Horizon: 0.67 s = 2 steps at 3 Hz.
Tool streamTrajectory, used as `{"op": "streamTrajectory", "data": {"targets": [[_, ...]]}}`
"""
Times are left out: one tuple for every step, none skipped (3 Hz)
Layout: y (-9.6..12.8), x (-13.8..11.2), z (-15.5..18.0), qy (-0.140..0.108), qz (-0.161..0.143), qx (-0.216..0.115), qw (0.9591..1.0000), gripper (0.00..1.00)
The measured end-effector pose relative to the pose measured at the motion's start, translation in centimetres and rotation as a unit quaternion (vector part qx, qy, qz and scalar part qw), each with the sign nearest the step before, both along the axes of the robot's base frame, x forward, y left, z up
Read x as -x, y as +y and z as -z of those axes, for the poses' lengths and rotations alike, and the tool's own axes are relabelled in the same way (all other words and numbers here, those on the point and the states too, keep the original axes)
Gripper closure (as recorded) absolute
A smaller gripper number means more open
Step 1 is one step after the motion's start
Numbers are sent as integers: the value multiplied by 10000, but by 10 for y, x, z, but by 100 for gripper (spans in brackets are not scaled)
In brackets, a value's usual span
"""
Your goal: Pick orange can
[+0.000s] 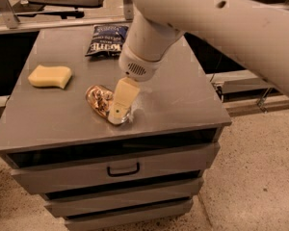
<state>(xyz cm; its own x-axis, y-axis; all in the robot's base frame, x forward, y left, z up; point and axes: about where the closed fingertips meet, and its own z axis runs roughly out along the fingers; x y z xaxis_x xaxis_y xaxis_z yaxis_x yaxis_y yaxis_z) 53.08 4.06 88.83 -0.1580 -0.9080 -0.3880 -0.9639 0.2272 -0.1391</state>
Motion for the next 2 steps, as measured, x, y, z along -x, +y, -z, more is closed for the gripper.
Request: {"op": "streamTrajectory", "data": {"targets": [[30, -3, 16, 190, -5, -236, 9995, 0], [49, -1, 29, 331, 22, -429, 9985, 16]]}}
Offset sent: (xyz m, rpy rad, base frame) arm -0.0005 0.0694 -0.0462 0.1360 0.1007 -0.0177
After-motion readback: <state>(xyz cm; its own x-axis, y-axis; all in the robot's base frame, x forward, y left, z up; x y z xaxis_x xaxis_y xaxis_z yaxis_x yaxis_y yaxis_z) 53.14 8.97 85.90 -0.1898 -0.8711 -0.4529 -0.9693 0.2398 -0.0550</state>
